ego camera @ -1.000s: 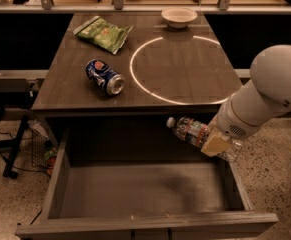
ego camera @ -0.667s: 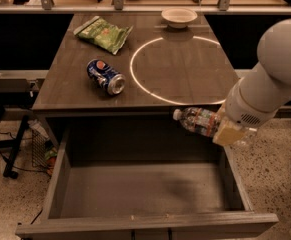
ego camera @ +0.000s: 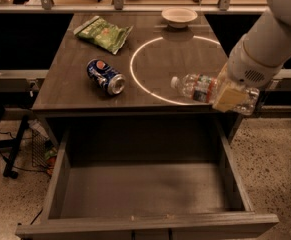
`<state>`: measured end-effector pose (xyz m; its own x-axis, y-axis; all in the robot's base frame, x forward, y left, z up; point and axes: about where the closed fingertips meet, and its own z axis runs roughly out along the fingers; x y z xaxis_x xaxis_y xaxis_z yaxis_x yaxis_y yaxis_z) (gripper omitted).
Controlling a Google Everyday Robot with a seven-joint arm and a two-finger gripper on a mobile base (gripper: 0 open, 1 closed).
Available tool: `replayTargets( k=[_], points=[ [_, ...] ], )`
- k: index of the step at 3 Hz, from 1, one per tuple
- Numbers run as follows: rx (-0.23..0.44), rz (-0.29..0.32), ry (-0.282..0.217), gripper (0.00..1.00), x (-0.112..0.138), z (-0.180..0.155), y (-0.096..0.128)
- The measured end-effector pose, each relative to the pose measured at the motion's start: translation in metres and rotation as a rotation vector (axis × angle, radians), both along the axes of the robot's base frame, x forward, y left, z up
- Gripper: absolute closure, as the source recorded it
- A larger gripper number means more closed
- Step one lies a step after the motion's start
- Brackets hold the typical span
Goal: Pick water bottle from top drawer and place on counter
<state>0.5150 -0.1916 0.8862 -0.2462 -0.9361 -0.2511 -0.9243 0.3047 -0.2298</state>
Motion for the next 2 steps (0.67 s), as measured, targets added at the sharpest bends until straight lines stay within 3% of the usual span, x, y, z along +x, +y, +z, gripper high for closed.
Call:
replayTargets(
  k=[1,2],
  points=[
    [0.108,0.025,0.001,1.0,0.054,0.022,0.019],
    [0.199,0.02,0.001,0.97,0.094,0.02,0.036]
  ],
)
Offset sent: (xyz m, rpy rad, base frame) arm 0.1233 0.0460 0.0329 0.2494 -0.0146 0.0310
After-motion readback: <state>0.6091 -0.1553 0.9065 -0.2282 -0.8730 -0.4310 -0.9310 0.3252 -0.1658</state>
